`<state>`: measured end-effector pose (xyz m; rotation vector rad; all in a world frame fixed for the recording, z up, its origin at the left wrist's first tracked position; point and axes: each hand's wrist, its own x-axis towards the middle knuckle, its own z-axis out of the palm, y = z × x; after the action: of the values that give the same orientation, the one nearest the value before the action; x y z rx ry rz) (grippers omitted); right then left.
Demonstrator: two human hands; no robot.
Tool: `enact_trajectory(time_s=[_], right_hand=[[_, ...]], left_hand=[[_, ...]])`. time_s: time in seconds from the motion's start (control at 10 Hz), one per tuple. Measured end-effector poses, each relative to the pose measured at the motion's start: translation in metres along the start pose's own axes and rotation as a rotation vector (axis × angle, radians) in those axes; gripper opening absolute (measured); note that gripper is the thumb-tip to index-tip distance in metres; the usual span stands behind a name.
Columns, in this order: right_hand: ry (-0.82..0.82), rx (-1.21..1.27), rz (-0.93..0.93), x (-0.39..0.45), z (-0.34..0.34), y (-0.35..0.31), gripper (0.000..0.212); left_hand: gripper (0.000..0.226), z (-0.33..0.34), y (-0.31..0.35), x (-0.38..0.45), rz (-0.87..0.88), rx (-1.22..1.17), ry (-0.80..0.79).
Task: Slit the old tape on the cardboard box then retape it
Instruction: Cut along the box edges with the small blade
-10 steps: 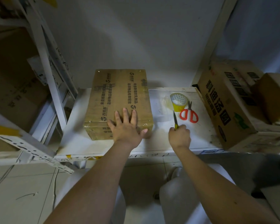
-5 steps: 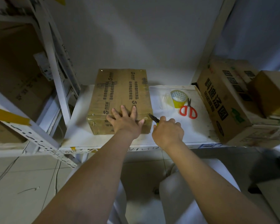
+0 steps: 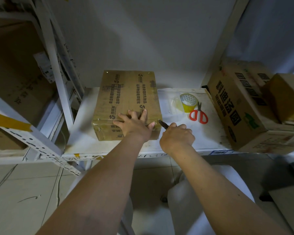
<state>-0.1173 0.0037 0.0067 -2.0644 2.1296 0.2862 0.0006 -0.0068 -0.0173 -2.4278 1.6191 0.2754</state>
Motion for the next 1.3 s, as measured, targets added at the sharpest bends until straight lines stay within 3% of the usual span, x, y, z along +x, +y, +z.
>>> enact_trajectory(time_s=[0.5, 0.8, 1.1, 1.3], right_hand=[[-0.134, 0.017, 0.031, 0.002, -0.004, -0.009, 0.048], [-0.001, 0.074, -0.018, 0.003, 0.015, -0.006, 0.029], [-0.036, 0.372, -0.088, 0.008, 0.027, 0.001, 0.034], [0.035, 0.353, -0.106, 0.011, 0.031, 0.001, 0.032]], left_hand=[[0.067, 0.002, 0.001, 0.0, 0.002, -0.017, 0.019], [0.067, 0.0, 0.002, 0.0, -0.007, -0.006, -0.001], [0.067, -0.002, 0.002, -0.001, -0.016, -0.008, -0.006], [0.068, -0.002, 0.003, 0.0, -0.018, -0.005, -0.012]])
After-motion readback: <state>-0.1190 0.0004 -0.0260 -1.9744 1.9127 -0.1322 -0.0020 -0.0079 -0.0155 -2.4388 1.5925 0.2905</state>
